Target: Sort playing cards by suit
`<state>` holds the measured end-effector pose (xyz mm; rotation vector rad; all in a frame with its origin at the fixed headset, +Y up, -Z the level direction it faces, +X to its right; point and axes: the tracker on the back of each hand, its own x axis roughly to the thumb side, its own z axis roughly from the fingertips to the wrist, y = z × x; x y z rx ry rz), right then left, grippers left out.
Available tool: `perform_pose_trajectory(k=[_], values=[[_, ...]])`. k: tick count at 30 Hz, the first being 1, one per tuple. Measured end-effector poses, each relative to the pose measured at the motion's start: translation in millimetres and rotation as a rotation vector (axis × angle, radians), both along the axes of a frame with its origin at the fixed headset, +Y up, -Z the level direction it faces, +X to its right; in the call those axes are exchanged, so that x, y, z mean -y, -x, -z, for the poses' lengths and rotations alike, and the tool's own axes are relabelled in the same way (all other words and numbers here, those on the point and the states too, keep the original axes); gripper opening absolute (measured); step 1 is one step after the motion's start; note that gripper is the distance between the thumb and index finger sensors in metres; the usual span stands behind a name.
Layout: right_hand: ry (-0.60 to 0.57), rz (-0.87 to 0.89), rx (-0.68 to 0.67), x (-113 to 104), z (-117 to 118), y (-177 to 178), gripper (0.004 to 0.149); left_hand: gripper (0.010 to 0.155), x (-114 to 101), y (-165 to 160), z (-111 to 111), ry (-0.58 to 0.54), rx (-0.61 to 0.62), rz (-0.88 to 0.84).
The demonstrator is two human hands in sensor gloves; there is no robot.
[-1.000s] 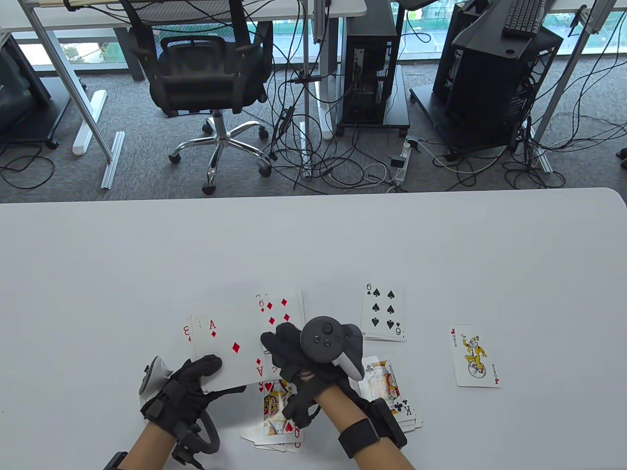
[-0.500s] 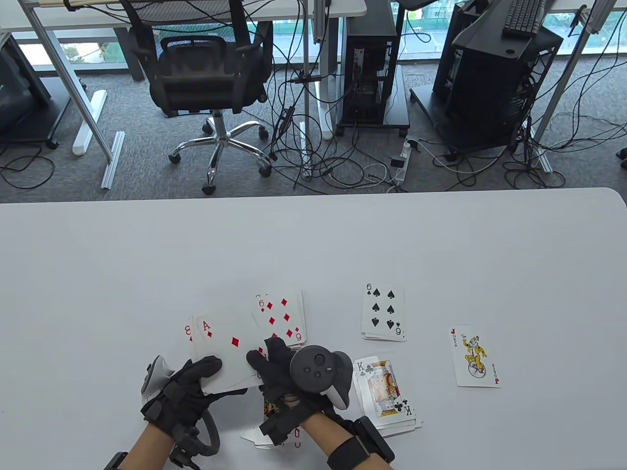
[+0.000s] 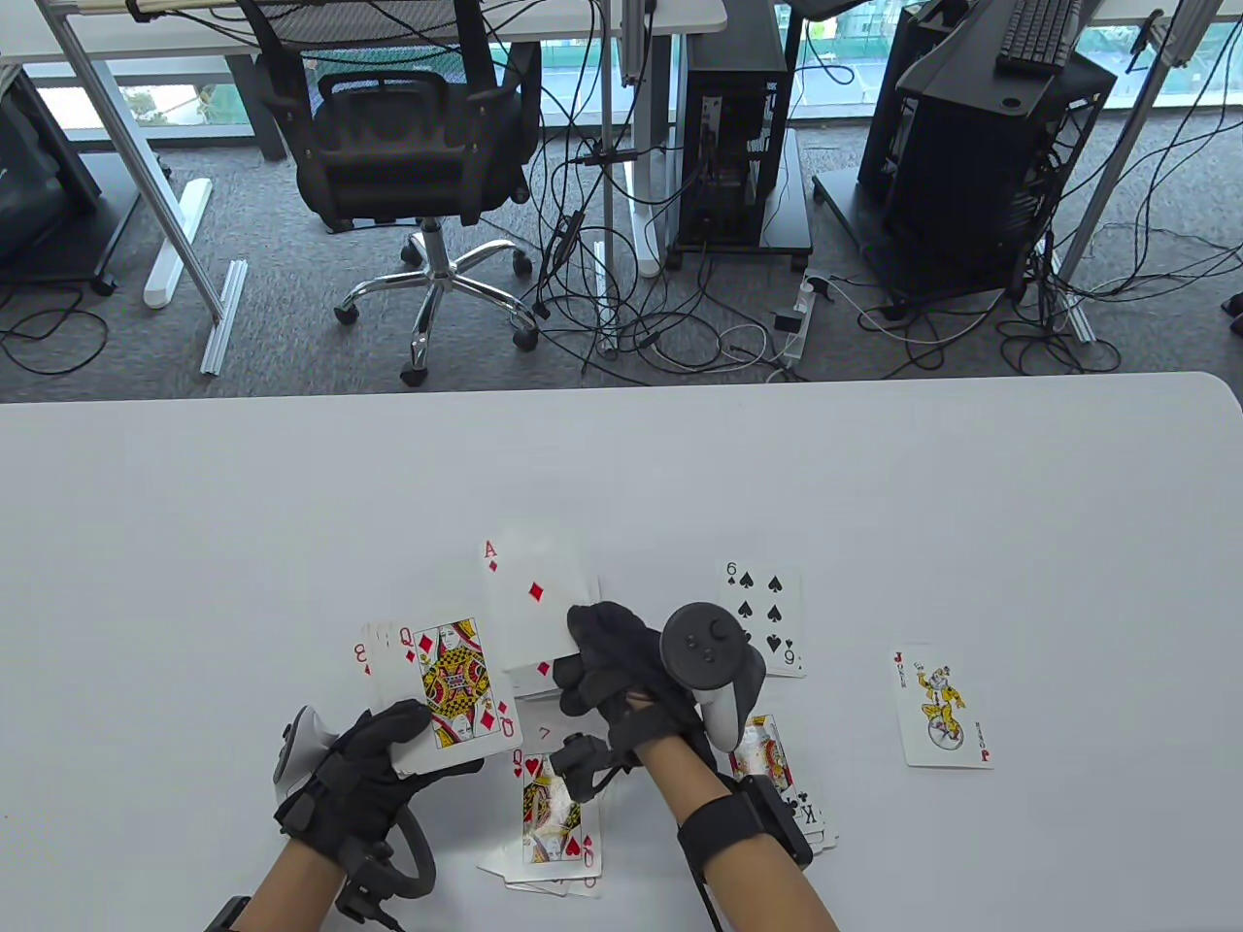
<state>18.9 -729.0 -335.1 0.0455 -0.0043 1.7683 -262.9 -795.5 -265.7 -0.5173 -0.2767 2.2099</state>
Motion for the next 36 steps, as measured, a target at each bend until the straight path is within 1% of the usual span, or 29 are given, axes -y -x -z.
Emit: perform_pose_trajectory(k=[1, 3, 6, 11, 16, 18, 20, 23, 26, 29, 33, 36], values=[[0.023, 0.012, 0.018, 2, 3, -2, 0.04, 0.057, 0, 0, 0, 0.001, 0.0, 0.0], [0.038, -0.069, 0.041, 6, 10, -5, 0.04, 0.057, 0, 2, 1, 0.0, -0.003, -0.002], [0.031, -0.331, 0.038, 14, 19, -1, 0.04, 0.057, 0, 4, 2, -0.001, -0.013, -0.004], [0.088, -0.623, 0.0, 27, 29, 16, 0.042, 0.057, -1, 4, 1, 0.0, -0.016, 0.0], [0.102, -0.946, -0.048, 33, 34, 34, 0.046, 0.057, -1, 4, 1, 0.007, -0.02, 0.011], [0.11, -1.054, -0.066, 35, 35, 40, 0.048, 0.057, -1, 4, 1, 0.01, -0.019, 0.012], [0.128, -1.134, -0.083, 37, 36, 45, 0.05, 0.057, -1, 4, 1, 0.011, -0.018, 0.012], [0.121, -1.239, -0.1, 40, 36, 51, 0.053, 0.057, -1, 4, 1, 0.01, -0.017, 0.013], [0.119, -1.33, -0.123, 43, 35, 56, 0.055, 0.057, -1, 4, 1, 0.01, -0.019, 0.014], [0.106, -1.376, -0.14, 42, 34, 57, 0.056, 0.057, -1, 4, 1, 0.01, -0.018, 0.014], [0.129, -1.29, -0.137, 35, 35, 49, 0.057, 0.057, -1, 5, 1, 0.008, -0.019, 0.014], [0.094, -1.19, -0.134, 21, 32, 44, 0.057, 0.057, -1, 5, 1, 0.006, -0.021, 0.015]])
